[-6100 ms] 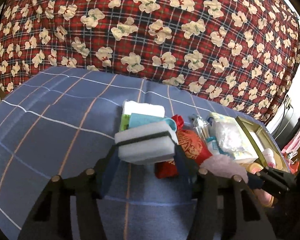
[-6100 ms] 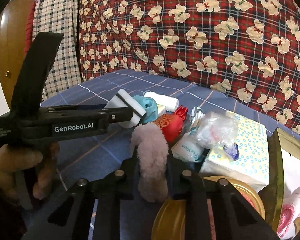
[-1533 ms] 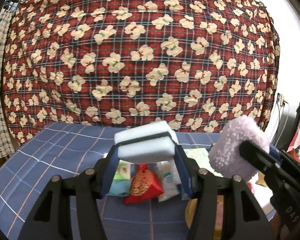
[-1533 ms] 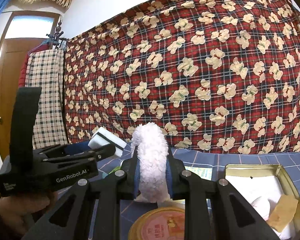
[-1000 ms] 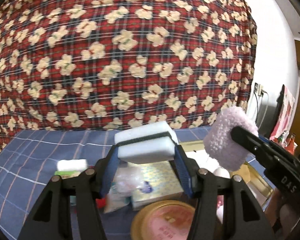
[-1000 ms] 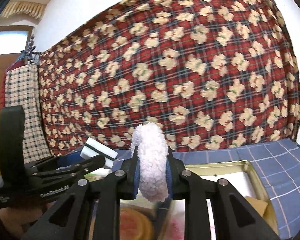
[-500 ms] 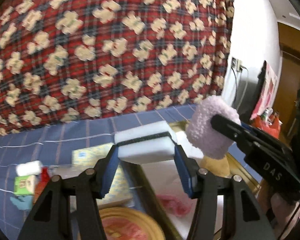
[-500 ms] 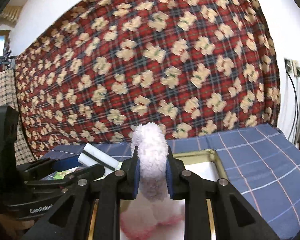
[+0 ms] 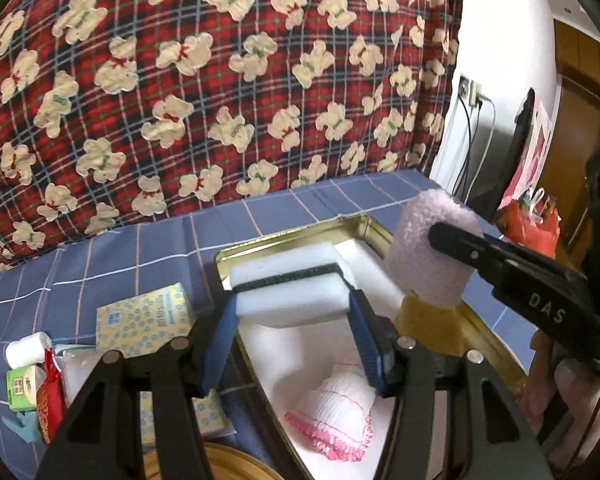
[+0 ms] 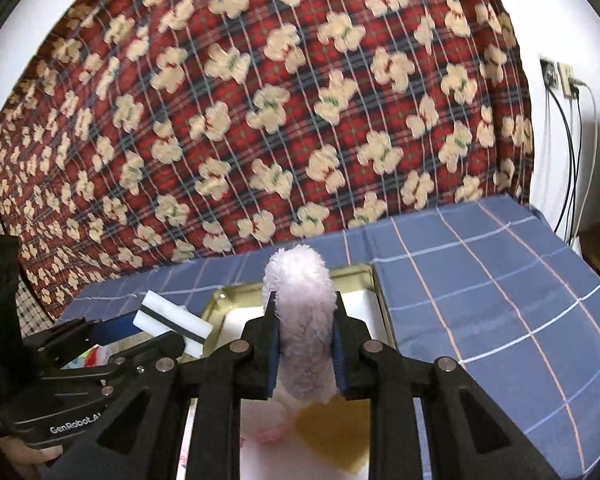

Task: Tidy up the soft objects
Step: 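Carry the striped sponge and pink puff over the gold tin tray with both tools, then open the left tool to drop the sponge while the right tool releases the puff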

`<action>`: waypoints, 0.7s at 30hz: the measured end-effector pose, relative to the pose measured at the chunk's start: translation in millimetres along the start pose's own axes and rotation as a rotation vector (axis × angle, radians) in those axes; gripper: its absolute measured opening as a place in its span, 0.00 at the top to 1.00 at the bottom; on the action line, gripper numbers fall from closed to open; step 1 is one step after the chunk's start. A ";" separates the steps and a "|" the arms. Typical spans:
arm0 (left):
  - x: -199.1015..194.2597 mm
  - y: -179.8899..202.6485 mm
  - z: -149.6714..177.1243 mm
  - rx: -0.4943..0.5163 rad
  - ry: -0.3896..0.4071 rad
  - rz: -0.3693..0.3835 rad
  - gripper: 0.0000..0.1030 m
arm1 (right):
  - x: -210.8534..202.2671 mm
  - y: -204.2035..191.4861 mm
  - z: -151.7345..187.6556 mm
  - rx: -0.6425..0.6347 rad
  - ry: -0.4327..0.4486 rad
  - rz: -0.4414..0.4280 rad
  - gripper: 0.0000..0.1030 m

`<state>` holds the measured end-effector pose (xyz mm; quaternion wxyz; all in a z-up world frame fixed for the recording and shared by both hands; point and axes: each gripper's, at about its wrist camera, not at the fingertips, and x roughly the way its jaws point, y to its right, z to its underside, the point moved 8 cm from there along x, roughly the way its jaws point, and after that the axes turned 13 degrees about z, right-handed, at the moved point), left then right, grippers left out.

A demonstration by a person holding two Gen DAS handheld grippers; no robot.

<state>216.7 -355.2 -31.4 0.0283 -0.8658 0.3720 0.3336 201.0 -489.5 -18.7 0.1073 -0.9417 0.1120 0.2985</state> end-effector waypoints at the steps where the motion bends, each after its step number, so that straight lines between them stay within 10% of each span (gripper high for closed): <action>1: 2.4 -0.2 0.9 -0.003 -0.007 0.004 0.46 | 2.7 1.2 1.2 -0.003 -0.009 0.008 0.77; 21: 20.9 4.6 8.6 0.013 -0.045 0.043 0.44 | 20.3 11.8 8.4 0.033 -0.061 0.031 0.77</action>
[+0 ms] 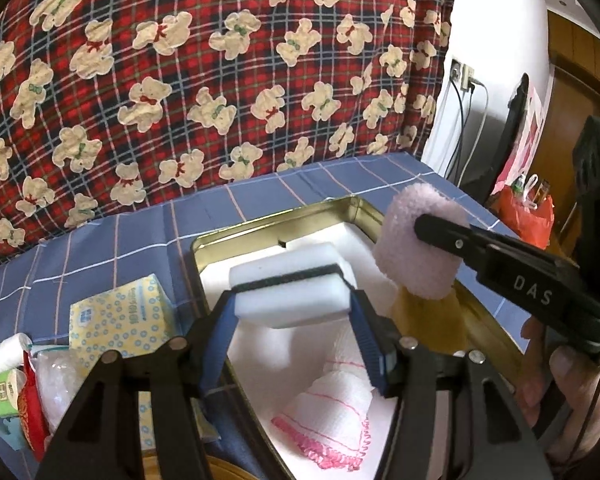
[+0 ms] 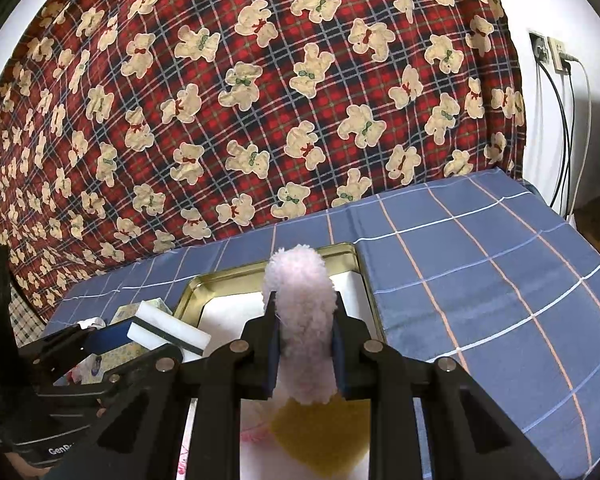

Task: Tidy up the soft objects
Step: 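Open the left tool to drop the sponge while the right tool releases the puff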

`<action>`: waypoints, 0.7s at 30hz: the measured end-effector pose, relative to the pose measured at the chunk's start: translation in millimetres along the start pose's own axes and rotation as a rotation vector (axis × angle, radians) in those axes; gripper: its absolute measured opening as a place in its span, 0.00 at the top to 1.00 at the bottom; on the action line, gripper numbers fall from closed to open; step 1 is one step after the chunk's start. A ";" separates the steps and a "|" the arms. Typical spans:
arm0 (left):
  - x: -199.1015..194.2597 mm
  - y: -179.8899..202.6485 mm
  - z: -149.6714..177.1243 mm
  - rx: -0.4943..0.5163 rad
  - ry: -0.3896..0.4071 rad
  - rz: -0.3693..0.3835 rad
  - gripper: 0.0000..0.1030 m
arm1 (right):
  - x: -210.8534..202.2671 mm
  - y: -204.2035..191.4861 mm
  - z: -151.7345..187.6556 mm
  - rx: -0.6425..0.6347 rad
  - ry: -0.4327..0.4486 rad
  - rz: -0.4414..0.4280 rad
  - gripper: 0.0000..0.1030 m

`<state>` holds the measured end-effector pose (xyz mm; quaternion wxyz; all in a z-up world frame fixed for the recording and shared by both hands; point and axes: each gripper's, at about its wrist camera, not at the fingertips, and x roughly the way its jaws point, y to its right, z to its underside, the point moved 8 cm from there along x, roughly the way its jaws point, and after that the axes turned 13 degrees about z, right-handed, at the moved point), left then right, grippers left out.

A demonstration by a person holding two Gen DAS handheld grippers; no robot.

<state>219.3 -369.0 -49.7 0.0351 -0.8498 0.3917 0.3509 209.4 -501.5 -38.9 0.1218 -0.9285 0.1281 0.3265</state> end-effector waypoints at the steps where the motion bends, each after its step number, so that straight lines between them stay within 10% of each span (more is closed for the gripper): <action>1: 0.1 -0.2 0.0 0.001 0.001 0.001 0.44 | 0.0 0.2 -0.2 0.000 0.001 0.000 0.77; 8: 1.4 2.4 1.1 0.004 0.000 0.006 0.44 | 0.4 0.1 0.1 -0.001 -0.005 0.003 0.76; 13: -1.3 3.2 -0.6 0.014 0.014 -0.002 0.40 | 3.0 4.5 2.0 0.018 -0.024 0.019 0.37; 21: -9.6 3.2 -4.4 0.028 0.051 -0.007 0.28 | -0.8 6.7 0.5 0.033 -0.005 0.016 0.37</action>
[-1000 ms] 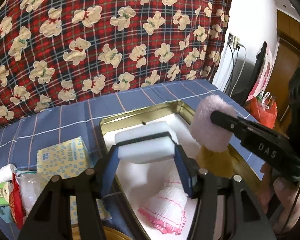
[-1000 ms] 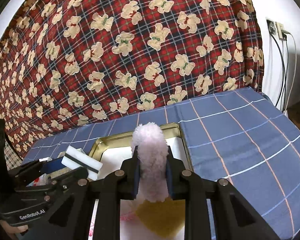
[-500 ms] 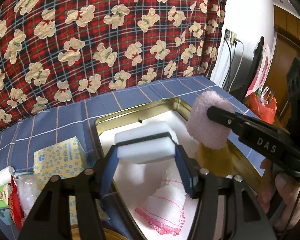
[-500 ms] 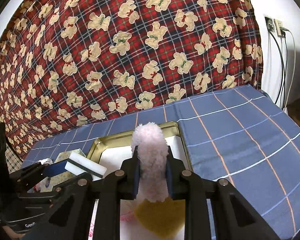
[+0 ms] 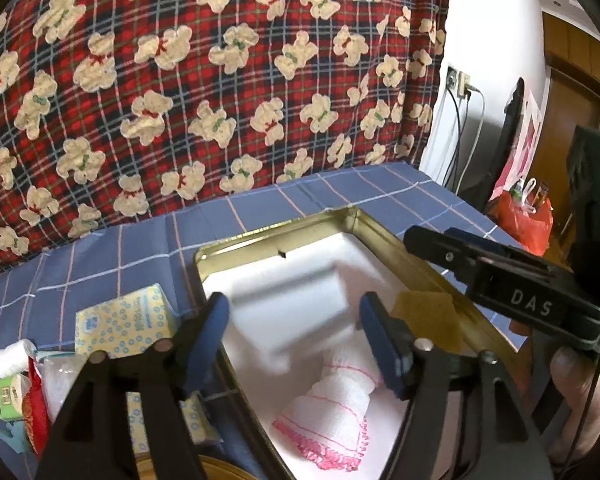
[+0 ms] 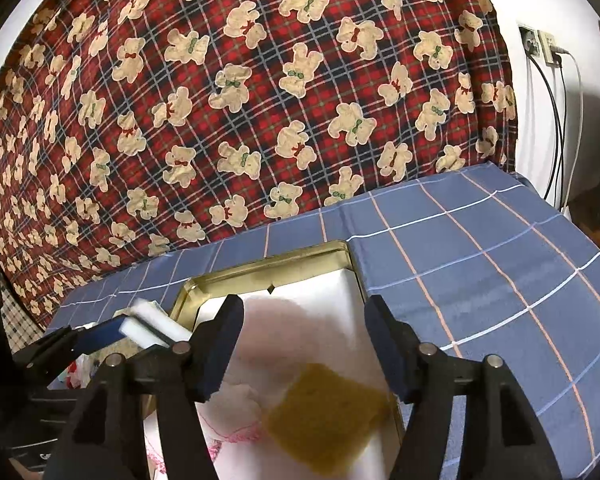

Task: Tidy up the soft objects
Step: 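Open the left tool to drop the sponge while the right tool releases the puff, then withdraw both open tools from the tray back toward the remaining items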

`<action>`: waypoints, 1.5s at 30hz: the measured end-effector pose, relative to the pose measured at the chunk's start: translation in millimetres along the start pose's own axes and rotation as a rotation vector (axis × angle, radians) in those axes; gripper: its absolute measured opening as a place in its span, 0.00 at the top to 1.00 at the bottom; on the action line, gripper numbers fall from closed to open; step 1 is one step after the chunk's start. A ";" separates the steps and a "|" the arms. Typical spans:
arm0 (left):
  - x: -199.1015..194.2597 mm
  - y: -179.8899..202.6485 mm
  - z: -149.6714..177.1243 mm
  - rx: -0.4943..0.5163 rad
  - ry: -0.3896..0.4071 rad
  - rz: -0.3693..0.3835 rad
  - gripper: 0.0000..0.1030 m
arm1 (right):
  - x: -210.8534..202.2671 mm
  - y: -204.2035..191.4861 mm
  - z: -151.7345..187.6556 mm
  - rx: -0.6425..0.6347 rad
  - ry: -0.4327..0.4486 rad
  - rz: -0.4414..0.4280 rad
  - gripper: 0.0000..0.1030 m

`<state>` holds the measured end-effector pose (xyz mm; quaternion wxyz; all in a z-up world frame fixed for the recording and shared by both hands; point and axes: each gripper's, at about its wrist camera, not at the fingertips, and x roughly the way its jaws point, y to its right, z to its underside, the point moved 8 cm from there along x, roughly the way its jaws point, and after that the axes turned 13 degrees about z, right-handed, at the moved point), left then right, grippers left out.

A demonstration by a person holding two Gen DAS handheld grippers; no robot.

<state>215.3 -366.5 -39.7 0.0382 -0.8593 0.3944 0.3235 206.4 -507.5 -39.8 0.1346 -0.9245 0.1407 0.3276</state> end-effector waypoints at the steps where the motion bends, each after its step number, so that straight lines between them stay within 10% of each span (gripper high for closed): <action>1: -1.1 0.3 -1.1 0.002 0.007 0.000 0.28 | -0.3 0.4 -0.2 0.002 0.002 0.000 0.37; 27: -78.1 -38.2 -2.6 -0.066 0.139 -0.044 0.18 | -8.3 -3.2 0.8 -0.037 0.047 0.013 0.36; 39: -152.9 -143.4 49.3 -0.148 0.176 -0.301 0.15 | -46.8 -25.6 -4.3 -0.110 0.239 0.054 0.29; 45: -183.1 -216.9 82.2 -0.257 0.176 -0.479 0.15 | -79.5 -96.2 -0.9 -0.190 0.258 -0.120 0.28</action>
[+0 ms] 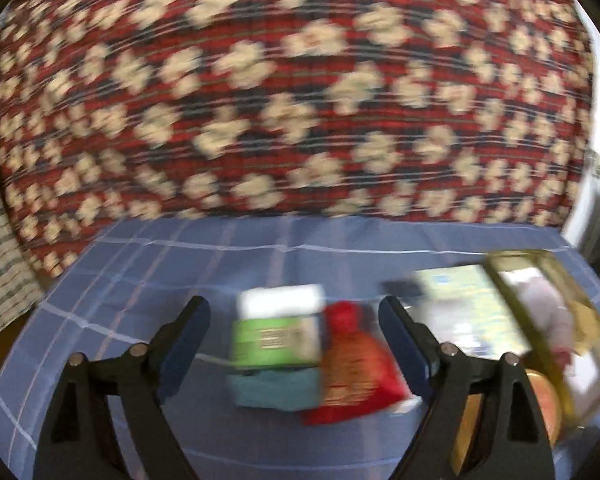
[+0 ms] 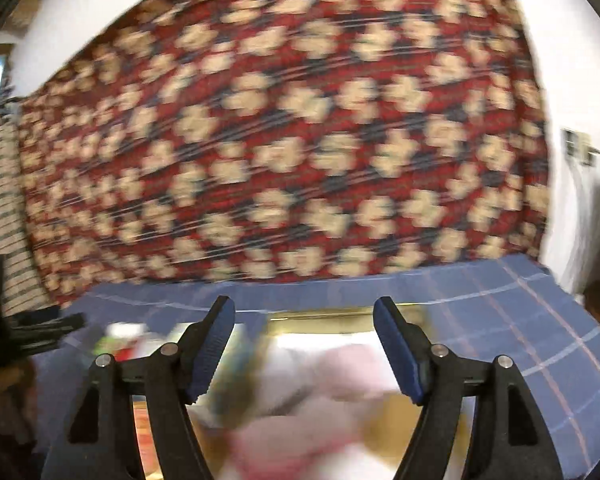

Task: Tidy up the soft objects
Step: 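Withdraw both open tools from the tray back toward the remaining items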

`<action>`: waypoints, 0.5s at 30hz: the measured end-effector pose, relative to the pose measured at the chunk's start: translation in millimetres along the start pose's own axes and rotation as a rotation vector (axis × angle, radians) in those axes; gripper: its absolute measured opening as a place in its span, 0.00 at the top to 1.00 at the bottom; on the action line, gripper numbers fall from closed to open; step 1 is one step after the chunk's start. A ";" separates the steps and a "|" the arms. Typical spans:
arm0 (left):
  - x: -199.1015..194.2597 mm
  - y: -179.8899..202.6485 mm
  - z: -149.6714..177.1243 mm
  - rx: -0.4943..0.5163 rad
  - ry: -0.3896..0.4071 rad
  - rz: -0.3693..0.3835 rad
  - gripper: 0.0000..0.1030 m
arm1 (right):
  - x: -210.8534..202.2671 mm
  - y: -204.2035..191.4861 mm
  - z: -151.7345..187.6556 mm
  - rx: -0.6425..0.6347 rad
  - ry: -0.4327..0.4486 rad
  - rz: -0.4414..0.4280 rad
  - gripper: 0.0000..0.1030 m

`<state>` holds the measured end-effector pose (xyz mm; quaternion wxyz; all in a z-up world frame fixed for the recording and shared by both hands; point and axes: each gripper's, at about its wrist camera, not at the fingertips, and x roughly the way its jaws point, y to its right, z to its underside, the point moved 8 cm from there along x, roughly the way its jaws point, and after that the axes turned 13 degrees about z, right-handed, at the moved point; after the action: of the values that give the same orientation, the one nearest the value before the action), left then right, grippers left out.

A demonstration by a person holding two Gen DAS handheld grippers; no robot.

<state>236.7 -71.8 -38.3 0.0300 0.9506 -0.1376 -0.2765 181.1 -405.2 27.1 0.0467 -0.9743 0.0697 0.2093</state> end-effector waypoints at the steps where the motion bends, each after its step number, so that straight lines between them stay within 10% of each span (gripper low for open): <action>1: 1.8 -11.9 3.3 -0.028 0.000 -0.009 0.15 | -0.8 -15.0 0.1 -0.015 -0.011 -0.037 0.28; 15: 23.4 -41.9 36.3 -0.132 -0.070 0.013 0.15 | 33.8 -177.8 49.1 -0.276 -0.179 -0.138 0.28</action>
<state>246.5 -37.3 -86.7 0.0897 0.9354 -0.1262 -0.3179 219.6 -228.0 -20.5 -0.0673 -0.9514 -0.0311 0.2990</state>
